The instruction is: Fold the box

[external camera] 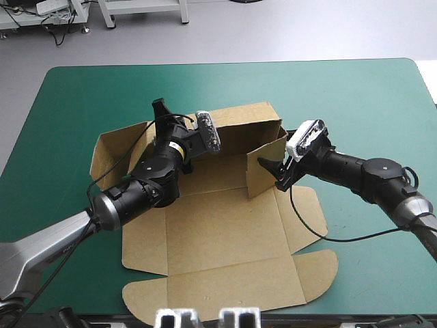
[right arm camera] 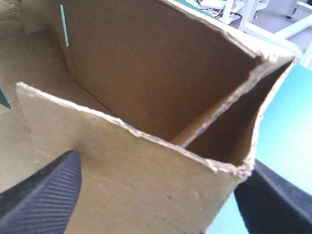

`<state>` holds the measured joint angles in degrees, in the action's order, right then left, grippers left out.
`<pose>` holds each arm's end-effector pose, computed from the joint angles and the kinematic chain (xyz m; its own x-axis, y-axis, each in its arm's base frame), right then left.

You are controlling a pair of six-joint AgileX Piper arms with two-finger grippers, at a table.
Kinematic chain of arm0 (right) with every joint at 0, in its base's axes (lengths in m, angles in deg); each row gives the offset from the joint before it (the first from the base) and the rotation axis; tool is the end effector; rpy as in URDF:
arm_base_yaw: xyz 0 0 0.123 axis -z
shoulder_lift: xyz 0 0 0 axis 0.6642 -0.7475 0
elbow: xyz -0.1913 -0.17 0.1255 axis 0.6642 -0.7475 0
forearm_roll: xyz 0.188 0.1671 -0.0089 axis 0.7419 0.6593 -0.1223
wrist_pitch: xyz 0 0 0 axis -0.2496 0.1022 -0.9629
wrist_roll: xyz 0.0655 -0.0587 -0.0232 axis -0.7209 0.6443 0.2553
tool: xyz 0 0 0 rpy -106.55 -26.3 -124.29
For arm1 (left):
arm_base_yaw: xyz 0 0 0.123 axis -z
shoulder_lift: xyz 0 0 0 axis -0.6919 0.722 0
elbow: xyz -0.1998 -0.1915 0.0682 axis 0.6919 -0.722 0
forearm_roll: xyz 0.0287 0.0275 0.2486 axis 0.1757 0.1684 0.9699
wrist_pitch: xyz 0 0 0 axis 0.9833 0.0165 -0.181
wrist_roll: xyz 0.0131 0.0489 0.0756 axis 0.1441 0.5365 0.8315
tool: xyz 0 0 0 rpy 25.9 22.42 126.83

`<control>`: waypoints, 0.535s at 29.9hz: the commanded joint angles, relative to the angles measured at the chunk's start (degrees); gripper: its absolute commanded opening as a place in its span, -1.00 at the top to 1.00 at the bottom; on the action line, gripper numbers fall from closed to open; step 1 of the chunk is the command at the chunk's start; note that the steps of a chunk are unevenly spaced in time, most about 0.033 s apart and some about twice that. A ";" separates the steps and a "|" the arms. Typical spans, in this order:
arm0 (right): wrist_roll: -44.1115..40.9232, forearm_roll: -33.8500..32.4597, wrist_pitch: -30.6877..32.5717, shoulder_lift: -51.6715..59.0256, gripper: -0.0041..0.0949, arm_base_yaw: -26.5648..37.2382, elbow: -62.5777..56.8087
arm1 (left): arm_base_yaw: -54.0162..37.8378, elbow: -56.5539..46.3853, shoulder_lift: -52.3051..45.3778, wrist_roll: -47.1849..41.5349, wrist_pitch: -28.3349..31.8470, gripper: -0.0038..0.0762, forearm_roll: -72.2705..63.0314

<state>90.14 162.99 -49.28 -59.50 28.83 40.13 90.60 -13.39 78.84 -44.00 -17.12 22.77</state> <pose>0.2622 0.1099 0.2790 -0.1340 -0.4066 -0.9037 -0.7852 0.5999 -0.1534 0.2604 -0.1969 0.3203 -0.0621 0.9471 -0.3149 0.4206 0.3110 0.8523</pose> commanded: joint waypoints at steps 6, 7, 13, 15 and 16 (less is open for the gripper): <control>-2.43 3.11 -0.34 -0.75 0.50 0.00 2.06 | 2.84 2.03 -1.99 -0.87 1.16 0.87 1.67; -2.43 3.11 -0.22 -0.75 0.60 0.00 2.06 | 3.00 2.03 -1.99 -0.87 1.16 0.87 1.67; -2.44 1.31 -0.21 -0.64 0.95 0.00 2.13 | 3.00 2.03 -1.99 -0.65 -1.19 0.87 1.91; -2.66 1.31 -0.44 -0.64 0.95 0.00 2.13 | 3.00 2.03 -1.99 -0.65 -2.02 0.87 2.14; -2.66 1.31 -0.44 -0.64 0.95 0.00 2.13 | 3.00 2.03 -1.99 -0.65 -2.31 0.87 2.14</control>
<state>87.08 163.82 -53.33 -61.52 29.04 40.55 92.99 -13.33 78.84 -43.98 -20.03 22.51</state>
